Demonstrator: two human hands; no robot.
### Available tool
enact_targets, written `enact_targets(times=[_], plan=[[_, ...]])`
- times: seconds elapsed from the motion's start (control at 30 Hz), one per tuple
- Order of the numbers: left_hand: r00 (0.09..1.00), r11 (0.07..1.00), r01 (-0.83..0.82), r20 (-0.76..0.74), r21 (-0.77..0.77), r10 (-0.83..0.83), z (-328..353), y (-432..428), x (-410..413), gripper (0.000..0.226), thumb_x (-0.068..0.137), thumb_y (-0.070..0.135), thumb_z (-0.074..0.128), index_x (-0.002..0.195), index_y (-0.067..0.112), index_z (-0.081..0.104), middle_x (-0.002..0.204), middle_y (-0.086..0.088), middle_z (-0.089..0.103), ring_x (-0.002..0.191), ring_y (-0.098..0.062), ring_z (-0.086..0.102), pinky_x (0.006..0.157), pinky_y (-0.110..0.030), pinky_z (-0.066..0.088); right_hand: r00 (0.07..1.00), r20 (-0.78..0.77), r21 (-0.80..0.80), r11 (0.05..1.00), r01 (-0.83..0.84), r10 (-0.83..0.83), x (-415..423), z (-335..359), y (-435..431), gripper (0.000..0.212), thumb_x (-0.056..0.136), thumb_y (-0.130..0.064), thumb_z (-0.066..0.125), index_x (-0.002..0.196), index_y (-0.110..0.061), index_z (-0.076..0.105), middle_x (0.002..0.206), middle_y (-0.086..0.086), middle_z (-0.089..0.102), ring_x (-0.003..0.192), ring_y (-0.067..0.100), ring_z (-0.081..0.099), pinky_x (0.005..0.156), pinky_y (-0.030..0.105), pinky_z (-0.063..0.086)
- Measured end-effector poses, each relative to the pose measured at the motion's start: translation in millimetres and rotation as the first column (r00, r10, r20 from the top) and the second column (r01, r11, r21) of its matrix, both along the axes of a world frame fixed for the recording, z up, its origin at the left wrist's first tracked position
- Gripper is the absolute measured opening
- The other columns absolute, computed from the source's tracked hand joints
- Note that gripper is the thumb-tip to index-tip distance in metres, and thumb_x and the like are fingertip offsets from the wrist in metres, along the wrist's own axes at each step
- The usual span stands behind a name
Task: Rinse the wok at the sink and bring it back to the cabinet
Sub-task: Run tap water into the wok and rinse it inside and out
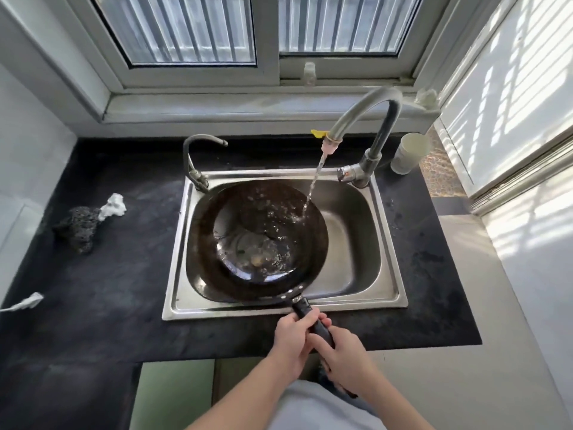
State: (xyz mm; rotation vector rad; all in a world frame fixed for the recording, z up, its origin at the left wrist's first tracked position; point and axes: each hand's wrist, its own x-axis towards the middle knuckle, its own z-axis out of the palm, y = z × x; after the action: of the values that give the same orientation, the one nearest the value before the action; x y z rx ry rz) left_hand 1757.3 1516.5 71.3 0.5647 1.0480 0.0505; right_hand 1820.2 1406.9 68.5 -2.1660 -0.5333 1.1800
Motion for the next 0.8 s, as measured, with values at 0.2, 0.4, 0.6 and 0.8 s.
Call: enact_targets(times=[0.2,0.4,0.6,0.8], plan=[[0.995,0.997,0.069,0.071,-0.023,-0.067,-3.6,-0.1,9.0,0.013,0.096,0.010,0.057,0.095,-0.002,0.061,0.084,-0.015,0.062,0.079,-0.023,0.062,0.071,-0.032,0.055,0.989,0.126,-0.043,0.996,0.080,-0.074,-5.5,-2.7,-0.4,0.031,0.091,-0.046,0.060,0.069,-0.024,0.054,0.064,-0.003,0.065,0.060,0.016,0.060,0.062,0.037,0.051],[0.996,0.999,0.039,0.076,-0.009,-0.038,-2.6,-1.9,5.6,0.010,0.095,0.005,0.059,0.096,-0.005,0.059,0.085,-0.020,0.062,0.075,-0.024,0.068,0.072,-0.032,0.060,0.989,-0.074,0.026,0.992,0.127,-0.125,-3.9,-3.8,-8.3,0.035,0.066,-0.048,0.072,0.071,-0.016,0.059,0.054,-0.007,0.056,0.048,0.012,0.049,0.052,0.035,0.045],[0.982,0.991,-0.093,0.155,-0.099,0.107,-3.6,6.7,-10.5,0.019,0.093,-0.008,0.051,0.109,-0.005,0.059,0.104,-0.023,0.068,0.098,-0.027,0.070,0.089,-0.034,0.055,0.963,-0.258,0.104,0.989,0.102,-0.073,-14.5,4.9,-1.1,0.023,0.074,-0.025,0.070,0.081,-0.007,0.057,0.053,0.002,0.048,0.041,0.021,0.045,0.042,0.033,0.040],[0.990,0.996,-0.085,0.117,0.009,0.084,-4.8,18.5,-22.7,0.010,0.091,-0.007,0.057,0.096,0.002,0.056,0.090,-0.017,0.059,0.083,-0.023,0.065,0.077,-0.029,0.057,0.975,-0.203,0.117,0.987,0.110,-0.085,-27.3,15.6,15.2,0.020,0.085,-0.030,0.071,0.083,-0.014,0.060,0.052,-0.003,0.054,0.041,0.018,0.048,0.040,0.036,0.041]])
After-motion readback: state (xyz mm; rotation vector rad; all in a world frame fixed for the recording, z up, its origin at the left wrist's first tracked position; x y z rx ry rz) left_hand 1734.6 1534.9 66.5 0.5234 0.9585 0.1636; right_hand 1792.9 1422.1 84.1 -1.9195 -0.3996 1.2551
